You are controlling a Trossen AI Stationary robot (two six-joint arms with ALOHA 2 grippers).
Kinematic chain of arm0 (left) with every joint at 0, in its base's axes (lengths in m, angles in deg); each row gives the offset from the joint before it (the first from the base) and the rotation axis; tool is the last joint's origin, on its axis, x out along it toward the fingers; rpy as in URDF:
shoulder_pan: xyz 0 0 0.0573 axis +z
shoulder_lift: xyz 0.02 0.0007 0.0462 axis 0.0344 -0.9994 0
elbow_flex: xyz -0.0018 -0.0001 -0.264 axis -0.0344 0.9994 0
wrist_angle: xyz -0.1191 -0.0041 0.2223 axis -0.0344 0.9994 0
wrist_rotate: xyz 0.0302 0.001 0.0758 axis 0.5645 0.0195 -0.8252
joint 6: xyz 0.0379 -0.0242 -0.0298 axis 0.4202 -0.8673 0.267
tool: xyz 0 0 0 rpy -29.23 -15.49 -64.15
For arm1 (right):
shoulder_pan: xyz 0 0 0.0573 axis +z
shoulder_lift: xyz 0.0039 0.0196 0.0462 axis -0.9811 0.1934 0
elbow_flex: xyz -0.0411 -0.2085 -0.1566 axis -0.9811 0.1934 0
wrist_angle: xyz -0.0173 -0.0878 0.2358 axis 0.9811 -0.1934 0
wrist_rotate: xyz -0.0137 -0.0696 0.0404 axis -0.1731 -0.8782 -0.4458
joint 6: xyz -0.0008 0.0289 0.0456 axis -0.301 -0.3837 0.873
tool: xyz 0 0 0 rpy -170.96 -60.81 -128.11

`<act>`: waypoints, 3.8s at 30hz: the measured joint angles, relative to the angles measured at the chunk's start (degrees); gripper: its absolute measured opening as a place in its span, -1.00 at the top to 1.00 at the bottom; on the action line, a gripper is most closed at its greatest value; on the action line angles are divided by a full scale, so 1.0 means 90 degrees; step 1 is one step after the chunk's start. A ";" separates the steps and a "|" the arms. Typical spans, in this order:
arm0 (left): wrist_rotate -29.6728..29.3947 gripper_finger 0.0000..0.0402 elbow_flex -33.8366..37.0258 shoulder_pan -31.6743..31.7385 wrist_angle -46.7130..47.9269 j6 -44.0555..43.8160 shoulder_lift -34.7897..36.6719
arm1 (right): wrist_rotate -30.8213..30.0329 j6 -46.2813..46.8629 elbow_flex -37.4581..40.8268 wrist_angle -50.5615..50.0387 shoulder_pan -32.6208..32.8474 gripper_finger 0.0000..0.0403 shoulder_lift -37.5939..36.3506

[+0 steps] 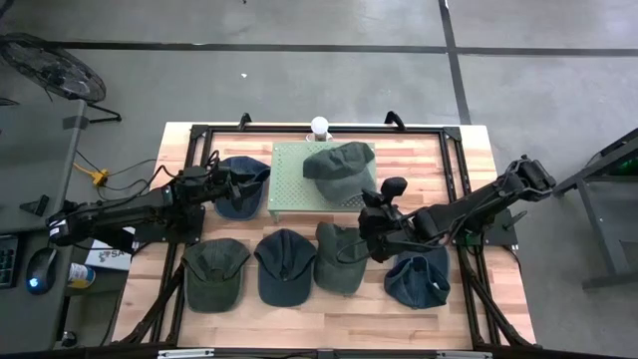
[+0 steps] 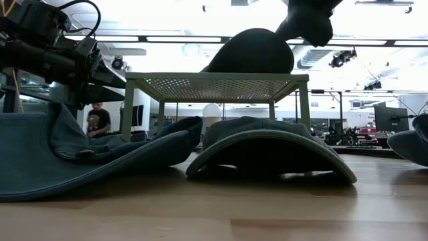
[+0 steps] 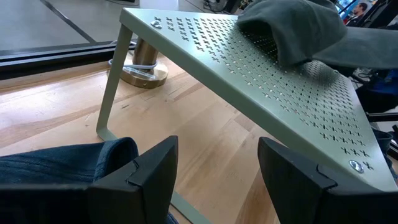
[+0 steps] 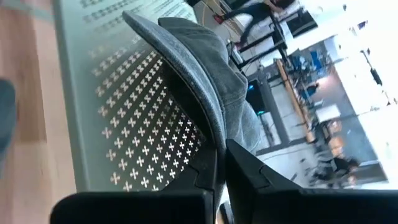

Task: Pick & Place hat
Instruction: Put the top right gray cap on the shelf, then put the bottom right dark blue cap on the shelf

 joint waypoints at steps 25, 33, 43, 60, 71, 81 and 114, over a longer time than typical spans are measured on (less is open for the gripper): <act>0.0000 -0.08 0.0000 0.0001 0.0000 0.0000 0.0000 | 0.0531 0.0720 0.0000 -0.0554 -0.0215 0.94 0.0000; 0.0001 -0.08 0.0000 0.0001 0.0000 0.0000 0.0001 | 0.1041 0.0519 0.0000 -0.0347 -0.0295 0.89 0.0000; 0.0002 -0.08 0.0000 -0.0001 0.0000 0.0000 0.0001 | 0.1601 0.0389 0.0004 -0.0146 -0.0295 0.48 0.0002; 0.0001 -0.08 0.0000 0.0000 0.0000 0.0000 0.0000 | 0.1863 0.0937 -0.1341 -0.1994 -0.0104 -0.07 0.0003; 0.0000 -0.08 0.0000 0.0000 0.0000 0.0000 0.0001 | 0.2430 0.5121 -0.1452 -0.5037 -0.0405 0.14 -0.0005; 0.0000 -0.08 0.0000 0.0001 0.0000 0.0000 0.0002 | 0.2076 0.5276 -0.1382 -0.5054 -0.1210 0.68 -0.0137; 0.0000 -0.08 0.0000 0.0001 0.0000 0.0000 0.0002 | 0.6066 0.4483 -0.1382 -0.4712 0.1266 0.73 -0.0161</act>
